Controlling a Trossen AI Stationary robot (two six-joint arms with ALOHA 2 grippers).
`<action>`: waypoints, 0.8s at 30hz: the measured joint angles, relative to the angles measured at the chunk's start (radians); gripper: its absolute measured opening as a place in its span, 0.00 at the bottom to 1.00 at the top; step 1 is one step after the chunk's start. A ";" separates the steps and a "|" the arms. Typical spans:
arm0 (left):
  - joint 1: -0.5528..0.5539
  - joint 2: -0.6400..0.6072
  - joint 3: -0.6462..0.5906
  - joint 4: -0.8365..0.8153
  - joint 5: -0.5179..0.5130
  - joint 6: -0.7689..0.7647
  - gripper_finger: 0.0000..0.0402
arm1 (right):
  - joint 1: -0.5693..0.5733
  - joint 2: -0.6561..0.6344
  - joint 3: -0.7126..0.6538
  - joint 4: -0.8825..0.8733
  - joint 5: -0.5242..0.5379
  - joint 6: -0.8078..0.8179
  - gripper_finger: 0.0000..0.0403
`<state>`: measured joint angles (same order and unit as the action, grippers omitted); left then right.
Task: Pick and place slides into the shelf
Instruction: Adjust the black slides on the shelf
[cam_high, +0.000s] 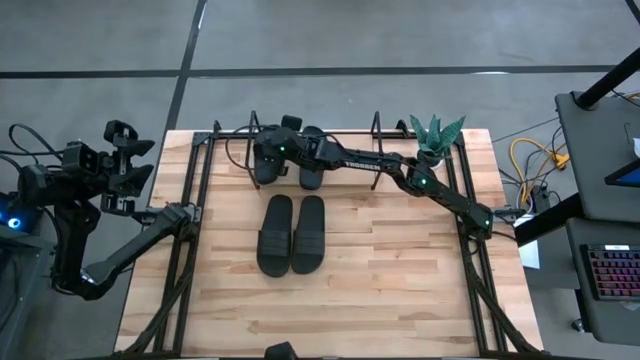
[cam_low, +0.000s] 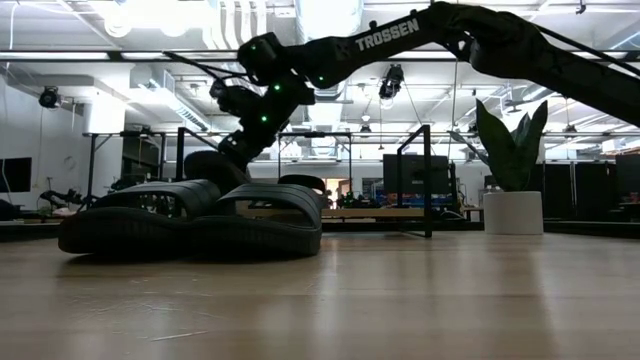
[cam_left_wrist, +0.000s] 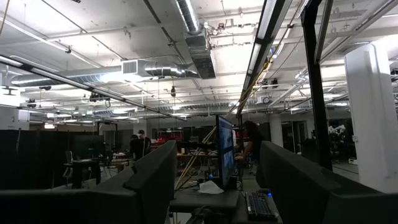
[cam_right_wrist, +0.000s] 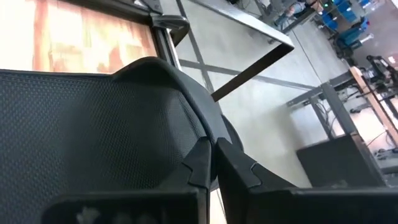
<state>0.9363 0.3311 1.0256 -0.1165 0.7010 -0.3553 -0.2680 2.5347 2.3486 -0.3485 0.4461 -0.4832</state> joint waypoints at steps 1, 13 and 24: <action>0.000 0.000 0.000 0.000 0.000 0.000 0.54 | 0.001 0.000 0.000 0.000 0.000 0.008 0.02; 0.000 0.000 0.000 0.000 0.000 0.002 0.54 | 0.000 0.000 -0.017 -0.011 -0.067 0.065 0.03; 0.000 0.000 -0.001 0.000 0.001 0.002 0.54 | 0.002 0.001 -0.056 -0.014 -0.033 0.133 0.22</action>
<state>0.9364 0.3312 1.0248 -0.1165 0.7017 -0.3538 -0.2661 2.5359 2.2921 -0.3626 0.4136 -0.3505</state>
